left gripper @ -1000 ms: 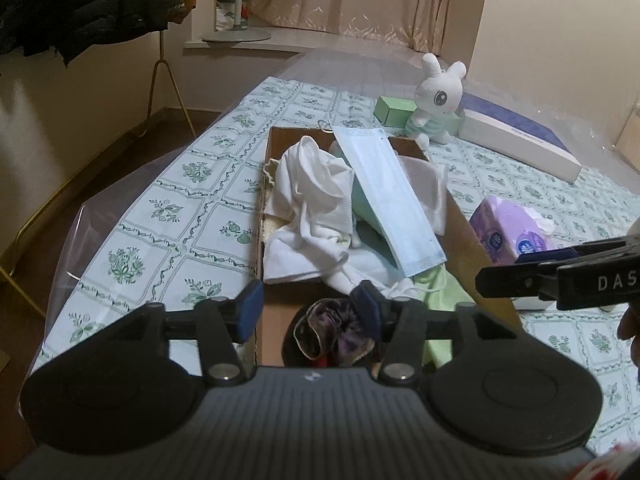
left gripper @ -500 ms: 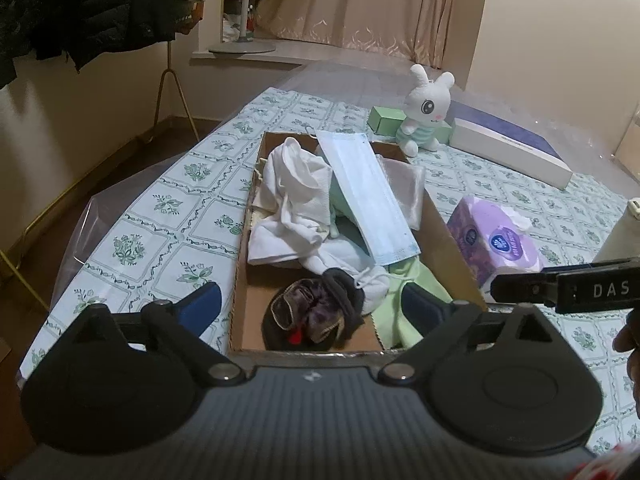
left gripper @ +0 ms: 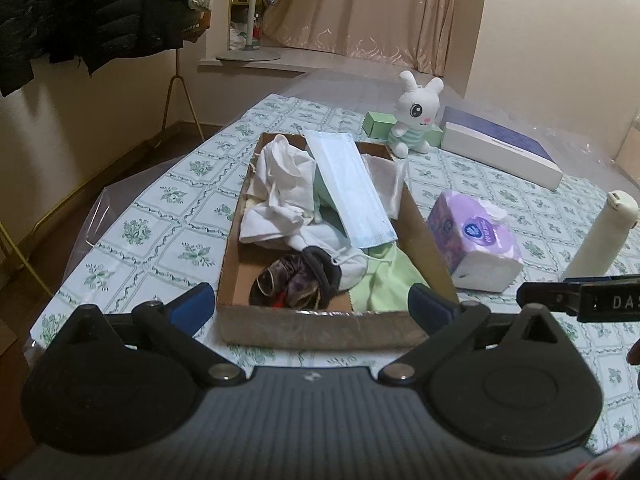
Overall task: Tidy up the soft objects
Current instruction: 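Withdraw both tools back from the box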
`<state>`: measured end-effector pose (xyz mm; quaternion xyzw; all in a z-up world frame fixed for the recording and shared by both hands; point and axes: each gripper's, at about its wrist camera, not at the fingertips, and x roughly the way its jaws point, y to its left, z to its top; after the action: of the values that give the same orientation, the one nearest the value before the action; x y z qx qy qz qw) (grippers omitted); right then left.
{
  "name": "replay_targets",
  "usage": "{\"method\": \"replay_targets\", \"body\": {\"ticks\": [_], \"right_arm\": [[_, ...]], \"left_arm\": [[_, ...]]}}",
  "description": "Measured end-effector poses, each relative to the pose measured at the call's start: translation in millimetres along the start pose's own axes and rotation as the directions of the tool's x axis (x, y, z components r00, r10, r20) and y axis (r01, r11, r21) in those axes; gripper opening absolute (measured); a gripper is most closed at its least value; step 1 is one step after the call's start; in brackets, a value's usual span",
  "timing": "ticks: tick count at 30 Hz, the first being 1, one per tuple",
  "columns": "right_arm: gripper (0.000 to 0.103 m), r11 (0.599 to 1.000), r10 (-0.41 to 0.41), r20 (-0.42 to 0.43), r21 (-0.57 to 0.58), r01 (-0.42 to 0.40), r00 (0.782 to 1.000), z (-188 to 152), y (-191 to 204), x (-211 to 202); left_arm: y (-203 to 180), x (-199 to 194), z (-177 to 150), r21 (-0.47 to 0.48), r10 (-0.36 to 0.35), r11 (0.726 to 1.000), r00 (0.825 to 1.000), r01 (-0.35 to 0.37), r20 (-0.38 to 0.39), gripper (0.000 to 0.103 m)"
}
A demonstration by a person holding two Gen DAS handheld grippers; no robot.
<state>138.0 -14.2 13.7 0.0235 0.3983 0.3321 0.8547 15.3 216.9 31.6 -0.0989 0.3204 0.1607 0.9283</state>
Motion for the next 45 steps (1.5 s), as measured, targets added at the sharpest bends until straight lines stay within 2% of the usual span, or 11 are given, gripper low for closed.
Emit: {"method": "replay_targets", "body": {"ticks": [7,12,18,23,36,45], "right_arm": [[0.084,1.0,0.005,0.031,0.01,-0.005,1.0,-13,-5,-27],[0.084,1.0,-0.003,0.059,0.013,0.003,0.998,-20,-7,-45],[0.084,1.0,-0.001,0.074,0.029,-0.001,0.997,-28,-11,-62],[0.084,1.0,-0.005,0.087,0.03,0.003,0.996,-36,-11,-74],[0.084,0.999,-0.04,0.119,0.006,0.039,0.992,-65,-12,-101],[0.084,0.999,-0.039,0.112,0.003,0.039,0.993,-81,-19,-109]], "left_arm": [[-16,-21,-8,0.015,0.005,1.0,0.997,-0.007,0.071,0.101],[-24,-31,-14,0.032,-0.001,0.999,0.997,-0.001,0.079,0.101],[-32,-42,-20,0.041,-0.025,0.999,0.998,0.023,0.061,0.101],[-38,-54,-25,0.033,0.02,0.999,0.998,-0.022,0.051,0.101],[-48,-84,-42,0.024,-0.009,1.0,1.0,0.009,0.001,0.099],[-61,-96,-54,0.038,0.01,0.999,1.0,-0.009,-0.022,0.099]]}}
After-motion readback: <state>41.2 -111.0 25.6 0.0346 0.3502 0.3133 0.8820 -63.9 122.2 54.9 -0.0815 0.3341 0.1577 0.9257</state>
